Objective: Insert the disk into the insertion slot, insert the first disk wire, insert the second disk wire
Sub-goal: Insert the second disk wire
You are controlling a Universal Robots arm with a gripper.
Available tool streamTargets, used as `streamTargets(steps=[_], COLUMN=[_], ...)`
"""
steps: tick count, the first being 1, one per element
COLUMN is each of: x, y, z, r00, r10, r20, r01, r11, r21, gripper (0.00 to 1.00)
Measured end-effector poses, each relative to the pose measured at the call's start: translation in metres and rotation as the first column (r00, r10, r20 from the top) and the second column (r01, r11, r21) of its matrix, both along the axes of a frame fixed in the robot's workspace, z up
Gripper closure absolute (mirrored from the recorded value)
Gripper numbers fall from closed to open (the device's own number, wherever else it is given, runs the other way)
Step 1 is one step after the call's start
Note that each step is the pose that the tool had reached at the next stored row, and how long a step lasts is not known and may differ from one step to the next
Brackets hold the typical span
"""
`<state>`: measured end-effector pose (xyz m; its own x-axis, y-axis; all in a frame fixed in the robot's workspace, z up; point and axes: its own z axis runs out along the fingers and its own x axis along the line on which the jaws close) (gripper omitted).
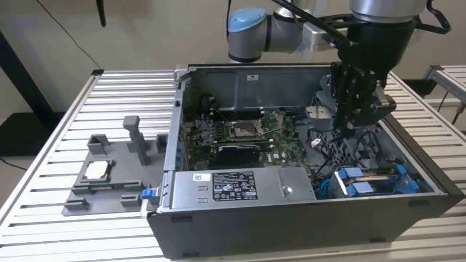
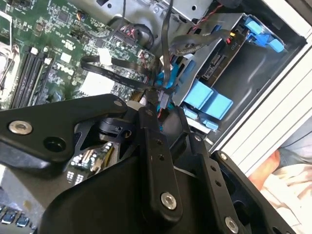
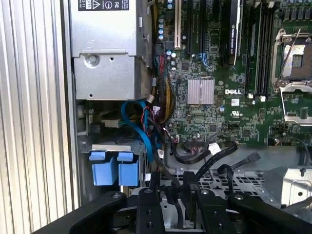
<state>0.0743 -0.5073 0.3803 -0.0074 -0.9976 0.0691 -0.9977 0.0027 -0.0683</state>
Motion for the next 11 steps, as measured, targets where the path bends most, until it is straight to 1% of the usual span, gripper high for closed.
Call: streamTargets(steps=[4, 6, 7, 8, 9, 11], x=[0.0000, -0.0001, 0.0000, 0.0000, 0.0000, 0.0000], y=[0.0004, 0.0010, 0.0010, 0.0010, 0.0010, 0.0011], z=[-0.0001, -0.0001, -0.0001, -0.0001, -0.0001, -0.0001], r00=[1.0000, 1.0000, 1.0000, 1.0000, 1.0000, 1.0000], r10=[0.000, 0.000, 0.000, 0.000, 0.000, 0.000], r20=[0.0003, 0.0018, 0.0019, 0.0020, 0.0021, 0.0021], r01=[0.000, 0.000, 0.000, 0.000, 0.000, 0.000], r11=[1.0000, 1.0000, 1.0000, 1.0000, 1.0000, 1.0000], r21=[-0.0016, -0.0017, -0.0016, -0.0016, -0.0015, -0.0016], gripper=[0.67, 0.67, 0.69, 0.69, 0.76, 0.76])
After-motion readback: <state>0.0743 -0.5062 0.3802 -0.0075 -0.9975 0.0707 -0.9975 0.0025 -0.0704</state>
